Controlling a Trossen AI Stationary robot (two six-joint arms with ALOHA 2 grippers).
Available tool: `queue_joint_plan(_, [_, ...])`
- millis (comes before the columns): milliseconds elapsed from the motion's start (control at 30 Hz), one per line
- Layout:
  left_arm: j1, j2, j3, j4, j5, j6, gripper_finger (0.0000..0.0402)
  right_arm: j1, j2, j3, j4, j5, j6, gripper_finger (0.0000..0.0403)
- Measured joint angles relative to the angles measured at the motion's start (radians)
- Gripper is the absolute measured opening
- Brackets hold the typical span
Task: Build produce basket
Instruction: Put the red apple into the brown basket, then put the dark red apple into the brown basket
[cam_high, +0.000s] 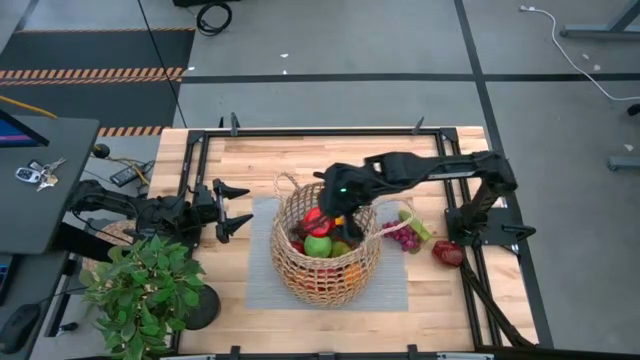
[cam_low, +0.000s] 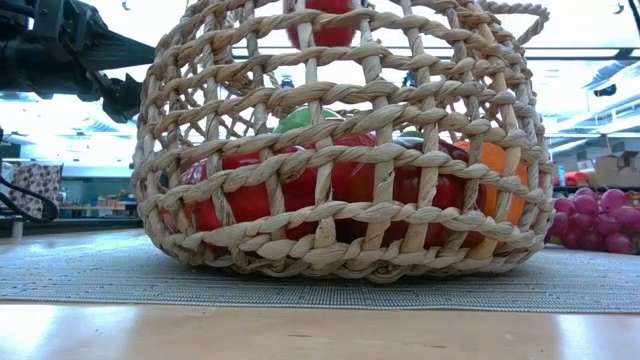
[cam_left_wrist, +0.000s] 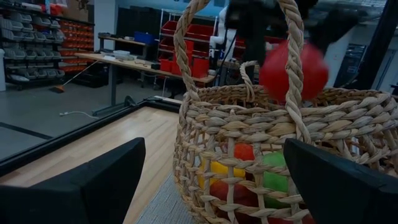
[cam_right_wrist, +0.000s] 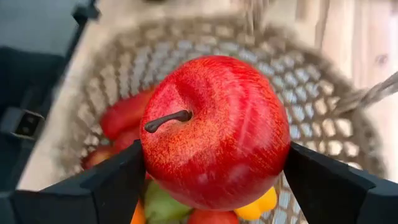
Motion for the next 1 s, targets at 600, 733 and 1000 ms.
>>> queue_joint_plan(600, [0.000, 0.000, 0.000, 0.000, 0.000, 0.000, 0.0389, -0.087, 0.186, 0.000, -0.048, -0.040, -0.047, 0.0384])
queue_joint_plan(733, [0.000, 0.000, 0.000, 0.000, 0.000, 0.000, 0.0389, -0.090, 0.184, 0.013, -0.071, -0.001, -0.039, 0.0396])
queue_joint_plan(1000, [0.000, 0.000, 0.000, 0.000, 0.000, 0.000, 0.0389, -0.058, 0.176, 0.237, -0.310, 0.148, 0.015, 0.0397])
